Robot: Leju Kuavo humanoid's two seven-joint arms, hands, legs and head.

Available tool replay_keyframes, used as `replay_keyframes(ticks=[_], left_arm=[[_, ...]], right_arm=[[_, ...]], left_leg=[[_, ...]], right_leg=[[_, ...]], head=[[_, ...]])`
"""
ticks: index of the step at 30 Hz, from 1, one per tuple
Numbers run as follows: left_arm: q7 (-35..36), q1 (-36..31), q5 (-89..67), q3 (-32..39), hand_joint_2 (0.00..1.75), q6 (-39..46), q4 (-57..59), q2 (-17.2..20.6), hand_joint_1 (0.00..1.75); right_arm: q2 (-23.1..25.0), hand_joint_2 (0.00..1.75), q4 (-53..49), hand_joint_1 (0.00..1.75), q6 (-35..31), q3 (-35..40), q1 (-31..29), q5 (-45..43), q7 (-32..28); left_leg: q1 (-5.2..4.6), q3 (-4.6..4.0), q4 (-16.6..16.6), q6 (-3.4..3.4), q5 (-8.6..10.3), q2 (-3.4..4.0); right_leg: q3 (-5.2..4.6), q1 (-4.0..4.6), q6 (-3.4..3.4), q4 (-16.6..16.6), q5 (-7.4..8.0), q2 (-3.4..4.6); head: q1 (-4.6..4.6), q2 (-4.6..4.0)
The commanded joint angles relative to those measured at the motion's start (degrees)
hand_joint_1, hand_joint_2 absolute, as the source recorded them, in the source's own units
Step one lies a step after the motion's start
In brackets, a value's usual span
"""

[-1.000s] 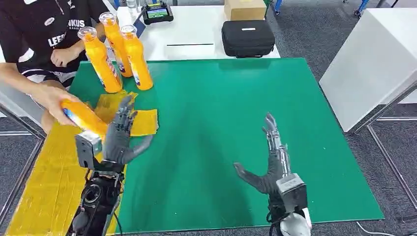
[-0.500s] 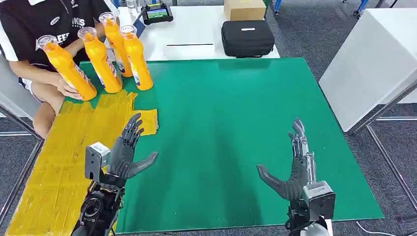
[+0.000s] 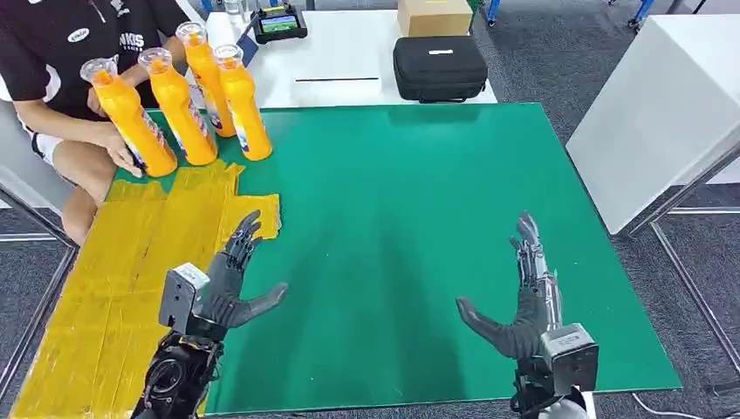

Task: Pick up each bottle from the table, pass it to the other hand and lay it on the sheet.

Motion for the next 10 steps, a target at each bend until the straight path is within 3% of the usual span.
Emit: replay_keyframes(ticks=[1, 3, 5, 10], left_arm=[[-1.63, -2.09, 0.87, -2.67, 1.75, -2.00, 1.40, 0.75, 0.00], [-2.44, -2.28, 2.81, -2.85, 1.75, -4.92, 1.88, 1.14, 0.00], [-3.30, -2.32, 3.42, -2.91, 1.75, -5.84, 2.24, 0.99, 0.00], [-3.88, -2.49, 3.85, -2.79, 1.75, -6.26, 2.68, 0.78, 0.00]], right_arm=[[0.27, 1.75, 1.46, 0.00, 2.20, -1.22, -1.31, -0.14, 1.46], [0.20, 1.75, 1.93, 0.00, 3.49, -1.21, -1.80, -1.07, 0.71], [0.07, 1.75, 2.08, 0.00, 4.38, -1.27, -1.71, -1.65, 0.40], [-0.35, 1.75, 2.42, 0.00, 5.22, -1.25, -1.24, -1.27, 0.60]], left_leg=[[0.06, 0.26, -0.01, -0.13, -0.10, 0.00], [0.09, 0.59, 0.01, -0.24, -0.27, 0.08], [0.02, 0.16, -0.04, -0.09, -0.04, 0.01], [0.05, 0.29, -0.04, -0.13, -0.10, 0.01]], right_leg=[[0.30, 0.05, -0.09, -0.06, -0.09, 0.04], [0.62, 0.07, -0.18, -0.06, -0.24, 0.17], [0.18, 0.01, -0.06, -0.05, -0.04, 0.04], [0.32, 0.05, -0.09, -0.08, -0.09, 0.06]], head=[[0.02, 0.00], [0.00, 0.00], [0.00, 0.00], [0.00, 0.00]])
